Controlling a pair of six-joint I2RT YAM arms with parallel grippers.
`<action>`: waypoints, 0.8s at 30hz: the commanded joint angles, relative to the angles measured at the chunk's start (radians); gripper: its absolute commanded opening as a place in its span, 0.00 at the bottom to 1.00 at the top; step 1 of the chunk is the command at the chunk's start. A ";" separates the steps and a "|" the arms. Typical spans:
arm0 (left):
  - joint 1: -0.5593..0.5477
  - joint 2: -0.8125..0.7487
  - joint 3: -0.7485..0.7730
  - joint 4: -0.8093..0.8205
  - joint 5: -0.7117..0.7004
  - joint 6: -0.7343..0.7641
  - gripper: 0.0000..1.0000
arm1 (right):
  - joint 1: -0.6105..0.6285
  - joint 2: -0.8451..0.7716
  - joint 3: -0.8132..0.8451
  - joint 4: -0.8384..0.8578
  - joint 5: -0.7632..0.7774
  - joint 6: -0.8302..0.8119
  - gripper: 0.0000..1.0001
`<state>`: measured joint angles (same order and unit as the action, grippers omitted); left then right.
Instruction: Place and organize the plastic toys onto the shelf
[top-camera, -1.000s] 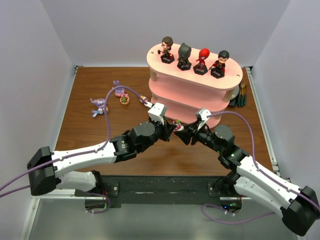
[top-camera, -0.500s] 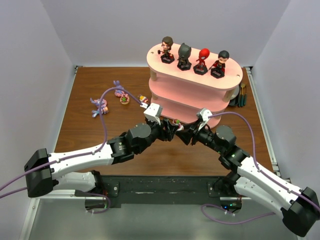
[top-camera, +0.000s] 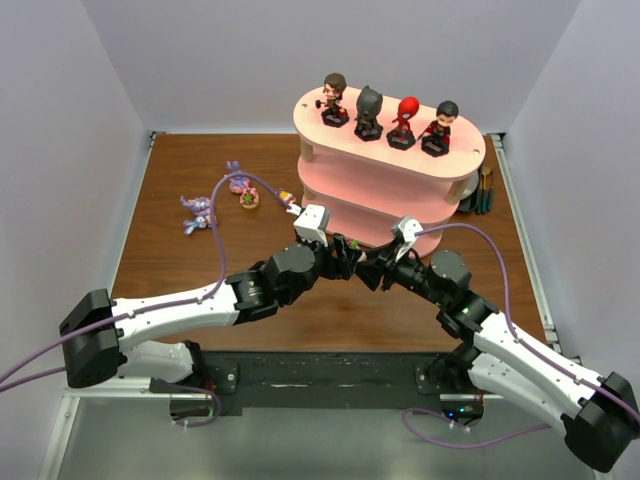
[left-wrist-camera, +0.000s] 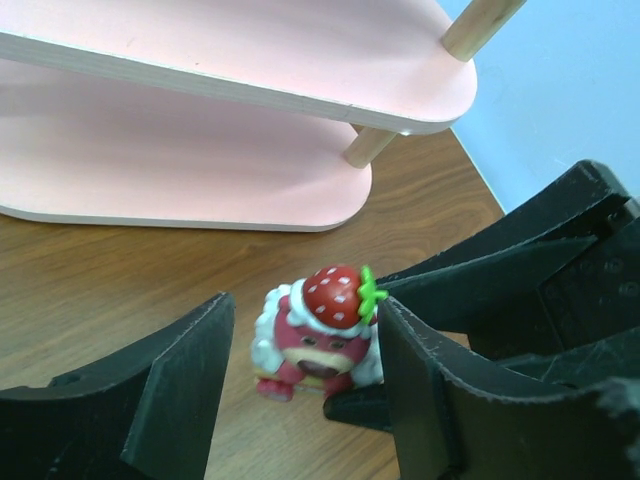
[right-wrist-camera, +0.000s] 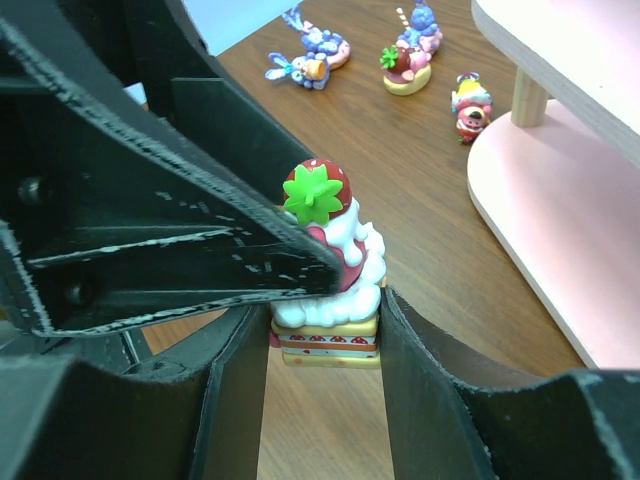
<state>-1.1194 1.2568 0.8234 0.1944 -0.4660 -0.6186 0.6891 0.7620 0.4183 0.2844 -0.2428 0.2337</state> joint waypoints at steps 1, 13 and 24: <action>0.000 0.021 0.059 0.040 -0.005 -0.041 0.61 | 0.006 -0.003 0.010 0.090 -0.020 -0.004 0.00; 0.000 0.024 0.068 0.028 -0.010 -0.050 0.12 | 0.006 -0.003 0.004 0.093 -0.016 -0.002 0.00; 0.079 -0.059 -0.003 0.128 -0.057 0.210 0.00 | 0.004 -0.095 0.020 -0.017 0.043 -0.016 0.49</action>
<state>-1.1172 1.2667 0.8440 0.2218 -0.4553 -0.5659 0.6903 0.7345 0.4175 0.2825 -0.2413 0.2306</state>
